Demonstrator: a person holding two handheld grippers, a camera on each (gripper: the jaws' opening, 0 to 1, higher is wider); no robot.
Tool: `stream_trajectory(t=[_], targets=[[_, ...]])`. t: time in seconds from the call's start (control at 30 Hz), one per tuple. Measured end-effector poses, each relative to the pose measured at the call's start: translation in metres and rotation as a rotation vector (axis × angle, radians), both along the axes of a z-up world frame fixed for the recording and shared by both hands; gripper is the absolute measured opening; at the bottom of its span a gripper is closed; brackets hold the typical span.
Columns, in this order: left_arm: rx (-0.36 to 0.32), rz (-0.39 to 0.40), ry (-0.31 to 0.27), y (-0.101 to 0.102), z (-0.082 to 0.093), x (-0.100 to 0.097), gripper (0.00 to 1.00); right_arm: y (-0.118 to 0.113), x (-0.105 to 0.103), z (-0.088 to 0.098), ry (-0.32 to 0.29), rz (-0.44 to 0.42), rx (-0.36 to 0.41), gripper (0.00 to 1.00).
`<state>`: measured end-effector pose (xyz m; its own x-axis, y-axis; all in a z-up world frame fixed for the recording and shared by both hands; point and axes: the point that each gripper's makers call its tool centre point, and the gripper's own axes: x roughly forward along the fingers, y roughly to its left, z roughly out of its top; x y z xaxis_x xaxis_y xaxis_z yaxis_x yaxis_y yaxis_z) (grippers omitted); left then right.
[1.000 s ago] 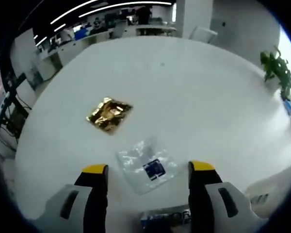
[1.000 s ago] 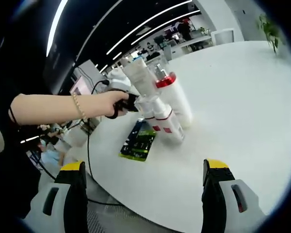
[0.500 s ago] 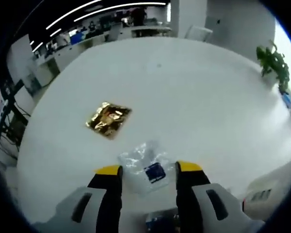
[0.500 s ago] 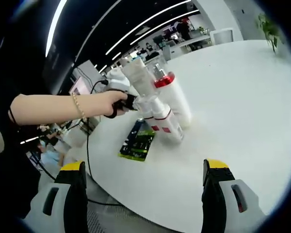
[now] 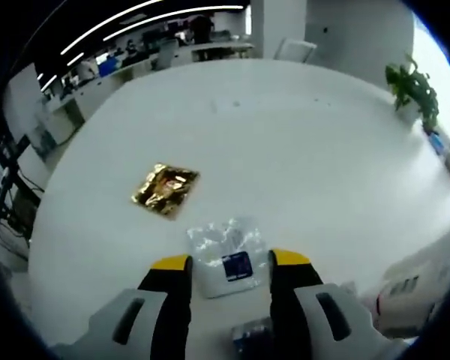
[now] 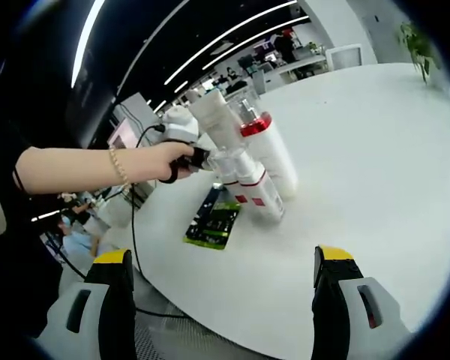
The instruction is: Arrange the skincare products in the storage area until every visible bottle or jar stands upright without overlapping.
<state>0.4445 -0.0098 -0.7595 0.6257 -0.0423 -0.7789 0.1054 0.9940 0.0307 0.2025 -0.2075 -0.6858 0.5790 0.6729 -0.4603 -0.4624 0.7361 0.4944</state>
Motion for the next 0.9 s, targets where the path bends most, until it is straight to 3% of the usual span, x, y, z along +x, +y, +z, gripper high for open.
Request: stream_trajectory(t=[0.33,0.47,0.57,0.83,0.9], targets=[[-0.024,-0.187,-0.073,-0.004,0.023,-0.006,0.36,0.003,-0.001,0.002,-0.012,0.016,-0.003,1.0],[0.002,-0.267,-0.091,0.0,0.033,-0.012,0.36,0.005,-0.002,0.004,-0.018,0.023,-0.002,1.0],[0.029,-0.335,-0.111,0.002,0.046,-0.02,0.36,0.007,-0.002,0.005,-0.024,0.034,0.002,1.0],[0.057,-0.478,-0.138,0.0,0.06,-0.043,0.36,0.012,-0.004,0.008,-0.044,0.066,0.004,0.99],[0.04,-0.485,-0.14,-0.001,0.064,-0.049,0.36,0.012,-0.005,0.009,-0.049,0.071,0.003,0.99]])
